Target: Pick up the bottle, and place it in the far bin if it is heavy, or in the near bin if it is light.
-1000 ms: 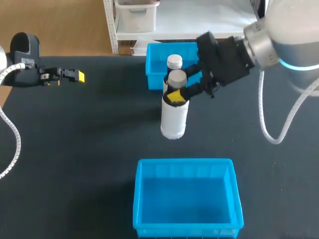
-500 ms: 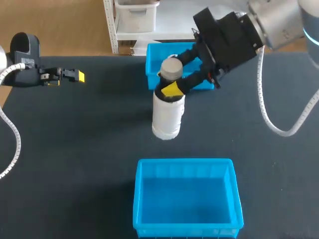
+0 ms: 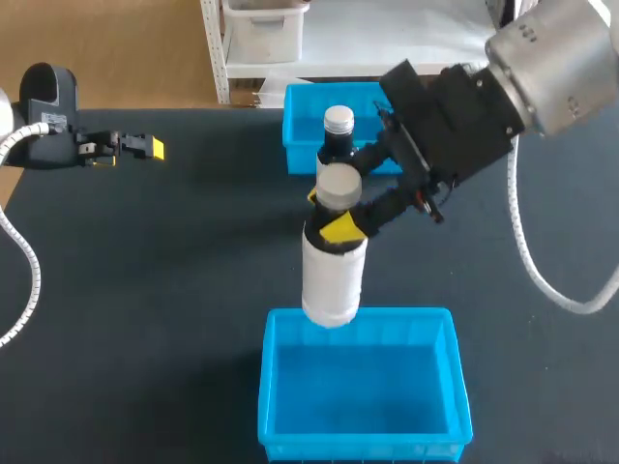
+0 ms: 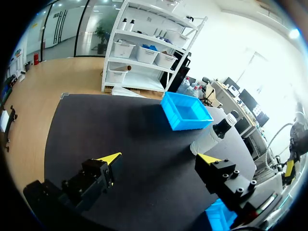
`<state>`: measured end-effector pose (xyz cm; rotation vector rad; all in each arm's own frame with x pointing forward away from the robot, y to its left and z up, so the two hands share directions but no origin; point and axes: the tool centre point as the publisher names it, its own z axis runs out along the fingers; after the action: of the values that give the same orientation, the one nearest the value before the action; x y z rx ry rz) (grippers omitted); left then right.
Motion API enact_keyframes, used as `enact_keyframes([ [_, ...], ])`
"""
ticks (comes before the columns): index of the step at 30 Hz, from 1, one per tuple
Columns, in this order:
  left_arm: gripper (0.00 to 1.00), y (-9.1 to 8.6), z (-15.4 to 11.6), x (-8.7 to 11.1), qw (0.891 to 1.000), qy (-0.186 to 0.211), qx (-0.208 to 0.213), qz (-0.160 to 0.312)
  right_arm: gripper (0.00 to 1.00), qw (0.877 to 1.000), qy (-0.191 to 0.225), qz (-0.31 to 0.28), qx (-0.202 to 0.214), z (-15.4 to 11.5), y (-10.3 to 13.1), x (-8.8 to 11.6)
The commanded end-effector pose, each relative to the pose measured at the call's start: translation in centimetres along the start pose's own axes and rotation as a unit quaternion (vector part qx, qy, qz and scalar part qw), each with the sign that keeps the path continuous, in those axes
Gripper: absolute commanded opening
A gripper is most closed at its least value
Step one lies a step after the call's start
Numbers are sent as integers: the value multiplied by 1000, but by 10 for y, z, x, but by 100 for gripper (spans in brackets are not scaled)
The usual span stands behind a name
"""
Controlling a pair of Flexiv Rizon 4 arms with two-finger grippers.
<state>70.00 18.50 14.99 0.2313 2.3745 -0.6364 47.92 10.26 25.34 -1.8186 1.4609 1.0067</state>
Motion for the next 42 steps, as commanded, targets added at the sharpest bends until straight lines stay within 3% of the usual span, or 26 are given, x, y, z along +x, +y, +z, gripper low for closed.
enact_keyframes([
  [1,100,0,0,0,1000,0,0,0,0,1000,-2,0,-2,10,16,4],
  [17,100,0,0,0,1000,0,0,0,0,999,-5,-3,-42,53,42,28],
  [33,100,0,0,0,1000,0,0,0,0,998,12,-8,-62,79,40,65],
  [42,100,0,0,0,1000,0,0,0,0,998,9,-5,-68,84,39,75],
])
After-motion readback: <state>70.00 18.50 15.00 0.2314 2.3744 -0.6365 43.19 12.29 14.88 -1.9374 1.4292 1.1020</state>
